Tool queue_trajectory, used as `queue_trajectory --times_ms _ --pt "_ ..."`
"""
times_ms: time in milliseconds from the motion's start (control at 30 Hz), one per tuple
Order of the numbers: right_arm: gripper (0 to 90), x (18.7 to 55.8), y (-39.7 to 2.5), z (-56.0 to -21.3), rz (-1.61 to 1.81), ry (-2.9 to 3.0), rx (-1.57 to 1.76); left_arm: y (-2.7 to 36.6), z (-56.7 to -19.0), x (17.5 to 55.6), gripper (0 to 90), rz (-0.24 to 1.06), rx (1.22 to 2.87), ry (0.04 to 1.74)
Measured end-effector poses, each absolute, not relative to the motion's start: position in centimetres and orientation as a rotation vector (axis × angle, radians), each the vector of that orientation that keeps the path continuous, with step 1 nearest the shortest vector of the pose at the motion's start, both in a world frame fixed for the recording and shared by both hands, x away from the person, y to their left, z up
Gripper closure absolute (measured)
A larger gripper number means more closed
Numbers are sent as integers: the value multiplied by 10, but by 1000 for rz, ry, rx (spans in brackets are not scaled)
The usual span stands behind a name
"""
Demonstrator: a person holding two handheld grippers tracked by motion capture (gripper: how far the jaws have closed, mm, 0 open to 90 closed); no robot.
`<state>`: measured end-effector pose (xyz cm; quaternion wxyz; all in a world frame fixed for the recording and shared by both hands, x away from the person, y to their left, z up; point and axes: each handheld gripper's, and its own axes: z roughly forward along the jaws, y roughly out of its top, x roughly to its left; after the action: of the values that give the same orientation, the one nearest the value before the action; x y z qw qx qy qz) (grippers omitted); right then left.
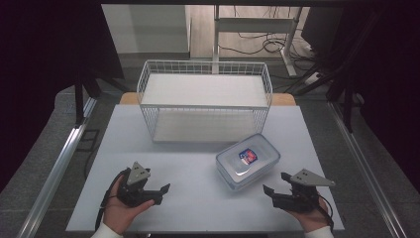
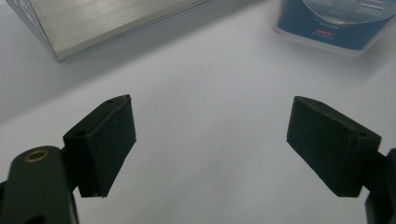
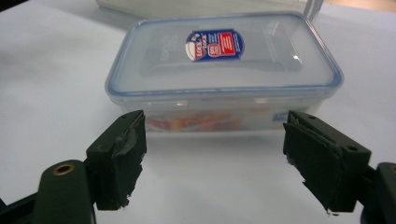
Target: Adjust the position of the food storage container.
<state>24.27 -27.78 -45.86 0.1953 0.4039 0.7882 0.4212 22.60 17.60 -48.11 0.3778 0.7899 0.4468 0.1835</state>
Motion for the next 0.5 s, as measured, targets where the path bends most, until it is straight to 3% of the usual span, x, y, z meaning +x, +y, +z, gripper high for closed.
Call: queue_trajectory --times_ms 500 --pt "248 264 -276 -463 1157 2292 1144 184 -493 228 174 455 2069 1182"
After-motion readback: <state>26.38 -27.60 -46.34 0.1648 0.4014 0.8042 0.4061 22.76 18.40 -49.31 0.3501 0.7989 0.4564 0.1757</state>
